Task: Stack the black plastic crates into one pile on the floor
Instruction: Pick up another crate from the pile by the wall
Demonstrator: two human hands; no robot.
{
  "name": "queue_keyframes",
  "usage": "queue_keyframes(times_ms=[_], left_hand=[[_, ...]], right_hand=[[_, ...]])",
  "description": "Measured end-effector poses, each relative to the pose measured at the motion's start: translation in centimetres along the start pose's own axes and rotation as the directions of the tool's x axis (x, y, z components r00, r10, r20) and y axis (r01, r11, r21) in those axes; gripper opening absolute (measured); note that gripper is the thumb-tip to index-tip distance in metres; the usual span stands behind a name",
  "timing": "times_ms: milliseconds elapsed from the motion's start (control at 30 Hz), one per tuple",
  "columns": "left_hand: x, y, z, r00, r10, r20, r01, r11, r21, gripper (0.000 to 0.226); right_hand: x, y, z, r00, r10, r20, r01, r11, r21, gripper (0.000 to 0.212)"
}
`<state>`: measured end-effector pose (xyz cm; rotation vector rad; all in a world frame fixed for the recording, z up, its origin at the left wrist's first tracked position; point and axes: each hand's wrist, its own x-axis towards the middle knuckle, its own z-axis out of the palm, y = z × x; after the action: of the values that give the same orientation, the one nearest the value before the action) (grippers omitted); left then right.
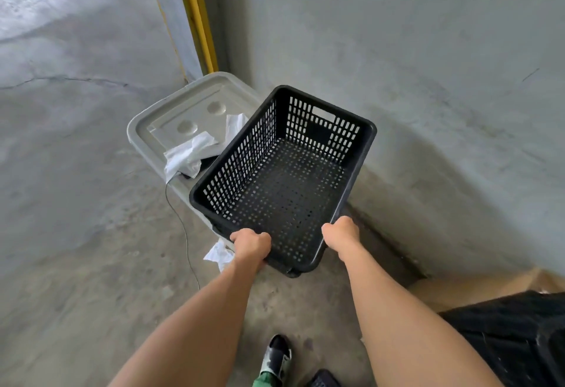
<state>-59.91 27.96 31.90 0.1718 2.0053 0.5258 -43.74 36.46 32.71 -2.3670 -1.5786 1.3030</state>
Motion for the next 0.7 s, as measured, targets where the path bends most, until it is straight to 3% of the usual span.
queue_keyframes(times_ms=[67,133,200,267,367,433,533,600,700], left_hand=[[0.2,0.0,-0.6,0.999,-0.038,-0.029,0.038,0.999,-0.027,0.055],[0.3,-0.5,-2.3,0.997,-0.047,-0.066,0.049,0.998,0.029,0.051],[0.5,-1.8,-4.8,0.994,-0.055,-0.099,0.063,0.995,0.076,0.046],[1.2,-3.1,-7.5,0.99,-0.036,-0.134,0.057,0.986,0.156,0.04],[2.1,-4.6,-11.1,0.982,-0.05,-0.184,0.089,0.973,0.212,0.033],[2.7,-5.4,-12.7,0.976,-0.058,-0.21,0.108,0.966,0.236,0.03],[3.5,-6.1,-13.4,0.97,-0.068,-0.233,0.124,0.963,0.237,0.028],[4.0,-6.5,-13.4,0.964,-0.067,-0.256,0.124,0.97,0.212,0.029],[4.5,-6.8,-13.1,0.947,-0.054,-0.316,0.124,0.97,0.207,0.026]], right_hand=[[0.1,-0.2,0.2,0.995,0.058,0.086,-0.07,0.989,0.133,0.02],[-0.8,0.0,0.8,0.948,0.104,0.3,-0.193,0.938,0.288,0.009],[-2.4,0.3,1.7,0.855,0.131,0.502,-0.297,0.917,0.267,0.012],[-2.9,0.3,2.4,0.822,0.135,0.553,-0.363,0.873,0.326,0.011],[-1.0,-0.1,0.6,0.901,0.135,0.412,-0.344,0.8,0.491,0.021],[1.2,-0.3,-1.7,0.955,0.15,0.256,-0.257,0.849,0.462,0.04],[3.9,-1.0,-4.2,0.99,0.141,0.004,-0.14,0.975,0.172,0.057],[5.4,-1.8,-4.9,0.99,0.07,-0.122,-0.079,0.995,-0.069,0.07],[7.1,-3.3,-5.4,0.988,-0.104,-0.116,0.064,0.95,-0.306,0.071]])
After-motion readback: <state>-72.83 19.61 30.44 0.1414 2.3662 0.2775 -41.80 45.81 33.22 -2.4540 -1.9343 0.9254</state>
